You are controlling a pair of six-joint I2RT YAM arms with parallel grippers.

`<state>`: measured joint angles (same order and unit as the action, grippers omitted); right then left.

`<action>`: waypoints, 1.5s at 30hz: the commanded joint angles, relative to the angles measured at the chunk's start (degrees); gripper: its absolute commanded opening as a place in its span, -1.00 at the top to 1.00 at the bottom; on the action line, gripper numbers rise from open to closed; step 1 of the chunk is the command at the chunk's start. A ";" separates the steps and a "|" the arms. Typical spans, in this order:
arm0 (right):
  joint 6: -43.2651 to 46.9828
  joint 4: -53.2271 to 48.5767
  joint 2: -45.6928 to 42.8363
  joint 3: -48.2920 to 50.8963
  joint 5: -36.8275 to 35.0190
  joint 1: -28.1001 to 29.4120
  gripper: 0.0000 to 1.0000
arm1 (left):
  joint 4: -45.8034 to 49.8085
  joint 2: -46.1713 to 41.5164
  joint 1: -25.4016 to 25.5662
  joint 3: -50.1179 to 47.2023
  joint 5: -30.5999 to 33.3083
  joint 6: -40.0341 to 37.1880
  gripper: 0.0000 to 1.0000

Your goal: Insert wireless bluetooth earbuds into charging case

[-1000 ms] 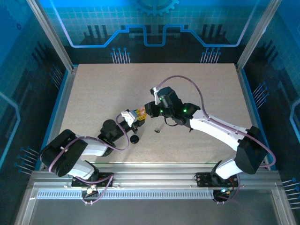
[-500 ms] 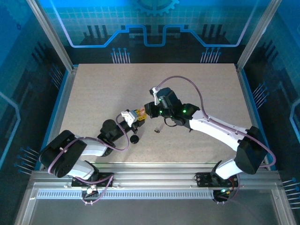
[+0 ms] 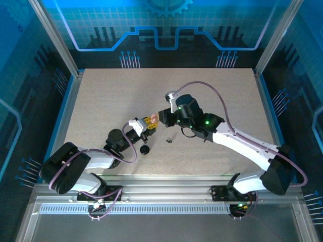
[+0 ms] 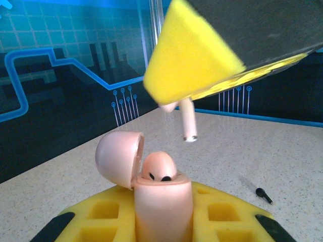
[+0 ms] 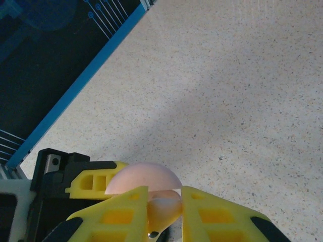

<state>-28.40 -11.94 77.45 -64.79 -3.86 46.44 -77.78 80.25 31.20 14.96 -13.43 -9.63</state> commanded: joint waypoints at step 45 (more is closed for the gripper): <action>0.13 1.13 2.89 0.73 -0.55 2.02 0.61 | -2.60 -2.73 0.35 1.60 -0.72 0.05 0.76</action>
<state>-29.89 -7.86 79.35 -63.31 -3.09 46.74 -77.43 79.11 31.20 14.98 -13.96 -9.37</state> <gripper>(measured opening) 0.200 0.209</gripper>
